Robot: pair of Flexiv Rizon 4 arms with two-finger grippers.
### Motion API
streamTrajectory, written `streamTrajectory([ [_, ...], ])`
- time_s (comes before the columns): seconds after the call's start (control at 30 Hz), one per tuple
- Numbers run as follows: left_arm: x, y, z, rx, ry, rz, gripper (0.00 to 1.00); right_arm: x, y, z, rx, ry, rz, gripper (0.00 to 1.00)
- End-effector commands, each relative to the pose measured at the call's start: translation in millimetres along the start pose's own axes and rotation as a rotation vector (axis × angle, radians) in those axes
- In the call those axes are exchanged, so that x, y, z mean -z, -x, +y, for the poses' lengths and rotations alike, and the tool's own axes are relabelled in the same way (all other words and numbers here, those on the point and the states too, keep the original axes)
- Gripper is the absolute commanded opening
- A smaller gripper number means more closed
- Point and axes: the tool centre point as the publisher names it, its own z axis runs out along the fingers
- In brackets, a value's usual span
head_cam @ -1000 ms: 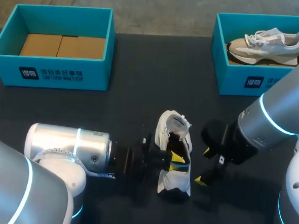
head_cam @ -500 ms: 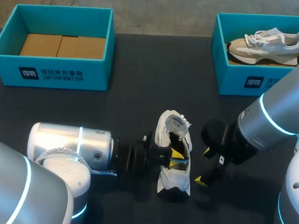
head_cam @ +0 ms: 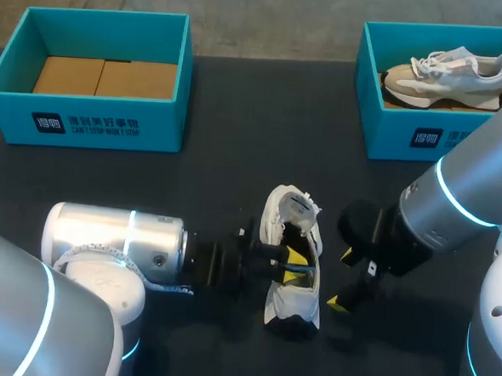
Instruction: Take the shoe out of the shoebox, open the shoe tongue, remove and reinsert the insole, then place the shoe into the shoebox
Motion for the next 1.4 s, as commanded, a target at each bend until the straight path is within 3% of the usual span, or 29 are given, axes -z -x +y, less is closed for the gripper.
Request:
streamTrajectory([
  [0.03,2.6,-0.8,0.8,0.001,-0.001,0.011,0.0,-0.1,-1.3,-0.6,-0.001,0.001,-0.003,1.0],
  [0.37,-7.9,-6.4,22.8,0.021,0.038,0.041,0.0,-0.1,-1.3,-0.6,-0.001,0.001,-0.003,1.0],
  [0.53,-5.6,-5.3,15.9,0.027,0.015,0.049,0.0,-0.1,-1.3,-0.6,-0.001,0.001,-0.003,1.0],
  [0.57,-4.4,-5.1,14.0,0.03,0.004,0.049,0.08,-0.1,-1.3,-0.6,-0.001,0.001,-0.003,1.0],
  [0.6,-2.9,-4.9,11.1,0.031,-0.002,0.049,0.25,-0.1,-1.3,-0.6,-0.001,0.001,-0.003,1.0],
  [0.67,-0.4,-4.6,4.7,0.026,-0.013,0.054,0.4,-0.1,-1.3,-0.6,-0.001,0.001,-0.003,1.0],
  [0.8,5.3,-2.0,-9.5,0.023,-0.033,0.069,0.49,-0.1,-1.3,-0.6,-0.001,0.001,-0.003,1.0],
  [1.07,18.2,1.4,-25.6,0.032,-0.049,0.094,0.48,-0.1,-1.3,-0.6,-0.001,0.001,-0.003,1.0],
  [1.4,40.1,5.7,-25.9,0.051,-0.031,0.114,0.44,-0.1,-1.3,-0.6,-0.001,0.001,-0.003,1.0],
])
